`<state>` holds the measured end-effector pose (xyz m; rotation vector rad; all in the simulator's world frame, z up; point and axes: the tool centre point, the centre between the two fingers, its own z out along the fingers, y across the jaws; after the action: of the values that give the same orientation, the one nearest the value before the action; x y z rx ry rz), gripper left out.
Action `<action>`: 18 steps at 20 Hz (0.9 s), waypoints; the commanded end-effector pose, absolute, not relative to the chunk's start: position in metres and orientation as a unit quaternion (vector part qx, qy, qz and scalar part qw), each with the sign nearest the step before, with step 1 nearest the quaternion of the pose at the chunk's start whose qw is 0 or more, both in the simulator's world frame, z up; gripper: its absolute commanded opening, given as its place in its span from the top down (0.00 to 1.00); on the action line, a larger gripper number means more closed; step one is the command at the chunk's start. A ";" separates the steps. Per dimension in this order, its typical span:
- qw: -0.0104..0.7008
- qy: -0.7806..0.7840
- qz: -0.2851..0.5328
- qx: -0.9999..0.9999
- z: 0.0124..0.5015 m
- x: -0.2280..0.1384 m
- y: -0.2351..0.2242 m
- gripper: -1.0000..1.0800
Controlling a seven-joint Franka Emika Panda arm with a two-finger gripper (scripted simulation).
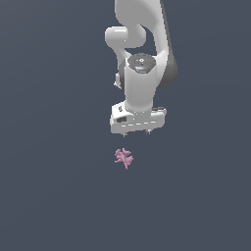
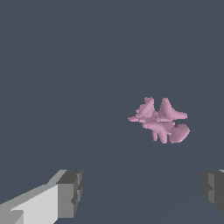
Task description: Pick up the object and move it to a goal position.
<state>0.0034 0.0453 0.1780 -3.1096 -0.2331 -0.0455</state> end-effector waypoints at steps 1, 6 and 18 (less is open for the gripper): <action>0.010 -0.090 -0.014 -0.996 0.176 0.005 0.043 0.04; 0.008 -0.134 -0.013 -0.991 0.169 0.010 0.039 0.04; 0.001 -0.281 -0.007 -0.960 0.145 0.027 0.022 0.04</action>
<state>0.0245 0.0242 0.1479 -3.0278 -0.8217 -0.0248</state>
